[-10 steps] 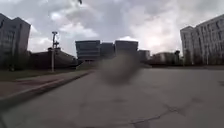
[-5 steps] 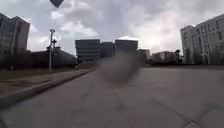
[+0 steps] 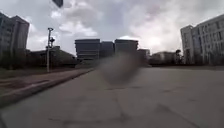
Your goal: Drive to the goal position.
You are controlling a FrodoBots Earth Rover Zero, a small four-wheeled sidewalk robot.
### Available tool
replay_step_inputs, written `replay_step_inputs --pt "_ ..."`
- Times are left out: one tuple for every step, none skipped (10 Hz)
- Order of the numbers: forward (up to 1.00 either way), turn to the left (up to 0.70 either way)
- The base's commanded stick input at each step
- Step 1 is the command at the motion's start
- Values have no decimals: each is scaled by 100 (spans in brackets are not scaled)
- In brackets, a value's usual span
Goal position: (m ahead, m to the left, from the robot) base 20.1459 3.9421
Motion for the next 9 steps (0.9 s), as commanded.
replay_step_inputs --pt "70 0" --pt "70 0" --pt "70 0" --pt "70 0" --pt "70 0" --pt "70 0" --pt "70 0" --pt "70 0" --pt "70 0"
